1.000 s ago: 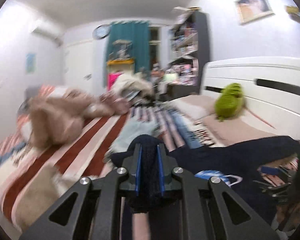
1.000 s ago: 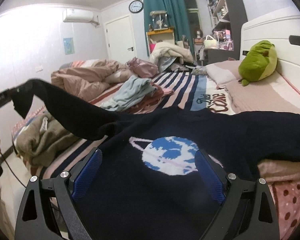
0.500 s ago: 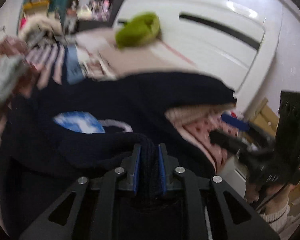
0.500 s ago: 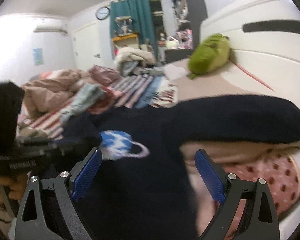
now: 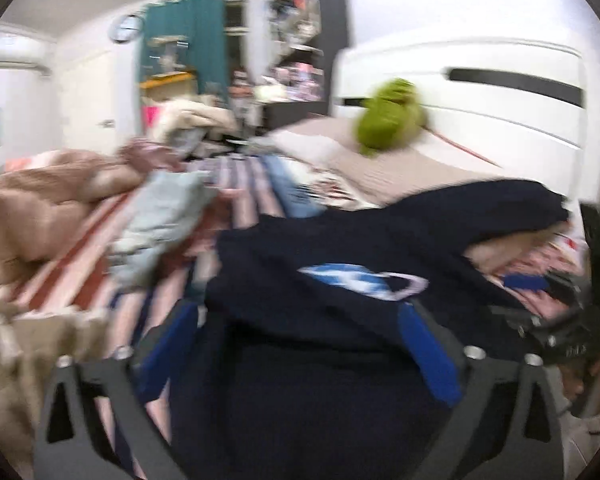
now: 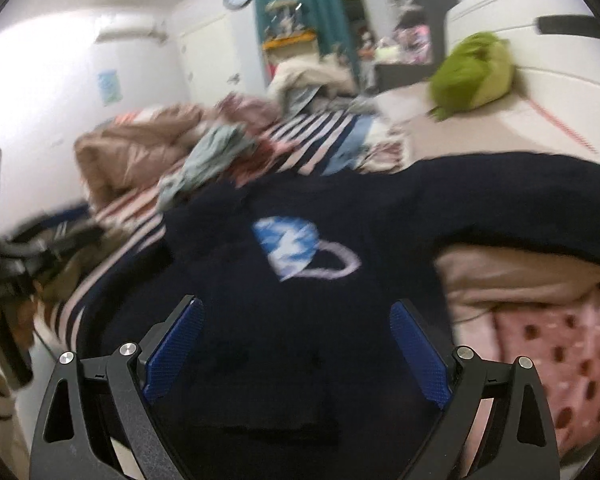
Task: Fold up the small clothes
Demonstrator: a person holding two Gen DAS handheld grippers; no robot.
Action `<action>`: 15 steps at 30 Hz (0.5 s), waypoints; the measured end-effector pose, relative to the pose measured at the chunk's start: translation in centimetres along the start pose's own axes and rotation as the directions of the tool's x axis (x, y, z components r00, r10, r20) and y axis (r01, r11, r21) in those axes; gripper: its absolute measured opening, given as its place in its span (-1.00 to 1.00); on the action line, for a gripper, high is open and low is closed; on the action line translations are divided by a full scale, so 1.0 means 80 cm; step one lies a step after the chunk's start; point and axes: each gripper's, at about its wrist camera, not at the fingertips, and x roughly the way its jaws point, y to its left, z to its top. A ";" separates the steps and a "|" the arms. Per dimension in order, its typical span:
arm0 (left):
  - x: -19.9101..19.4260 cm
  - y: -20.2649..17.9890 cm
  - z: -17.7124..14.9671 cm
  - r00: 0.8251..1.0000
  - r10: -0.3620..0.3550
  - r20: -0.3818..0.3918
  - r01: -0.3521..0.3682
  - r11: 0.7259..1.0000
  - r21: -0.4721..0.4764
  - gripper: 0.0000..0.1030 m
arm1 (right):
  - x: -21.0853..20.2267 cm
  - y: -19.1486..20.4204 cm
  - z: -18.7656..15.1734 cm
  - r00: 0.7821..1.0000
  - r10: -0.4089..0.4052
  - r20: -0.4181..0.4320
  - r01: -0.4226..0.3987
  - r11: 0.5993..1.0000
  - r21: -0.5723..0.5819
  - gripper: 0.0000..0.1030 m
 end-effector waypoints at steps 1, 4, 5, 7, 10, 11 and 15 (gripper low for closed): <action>0.000 0.012 -0.003 1.000 0.017 -0.009 -0.017 1.000 -0.012 0.98 | 0.013 0.006 -0.003 0.999 -0.011 -0.030 0.011 1.000 -0.008 0.81; 0.014 0.062 -0.020 0.993 0.081 -0.085 -0.087 0.994 -0.065 0.98 | 0.047 0.016 -0.016 0.992 -0.024 -0.124 0.022 1.000 -0.023 0.81; 0.020 0.076 -0.026 0.990 0.100 -0.104 -0.108 0.991 -0.073 0.98 | 0.054 0.021 -0.021 0.989 -0.018 -0.149 0.013 0.999 -0.034 0.81; 0.033 0.094 -0.042 0.983 0.112 -0.147 -0.126 0.988 -0.087 0.98 | 0.061 0.036 -0.029 0.985 0.000 -0.172 -0.013 0.997 -0.077 0.81; 0.052 0.119 -0.067 0.977 0.068 -0.201 -0.097 0.986 -0.137 0.90 | 0.068 0.059 -0.039 0.981 -0.085 -0.175 0.051 0.980 -0.190 0.61; 0.060 0.126 -0.076 0.974 0.041 -0.221 -0.077 0.984 -0.158 0.83 | 0.071 0.058 -0.039 0.973 -0.146 -0.178 0.109 0.973 -0.203 0.12; 0.079 0.134 -0.096 0.966 -0.008 -0.260 -0.045 0.979 -0.199 0.28 | 0.064 0.011 -0.027 0.971 -0.169 -0.170 0.165 0.986 -0.040 -0.45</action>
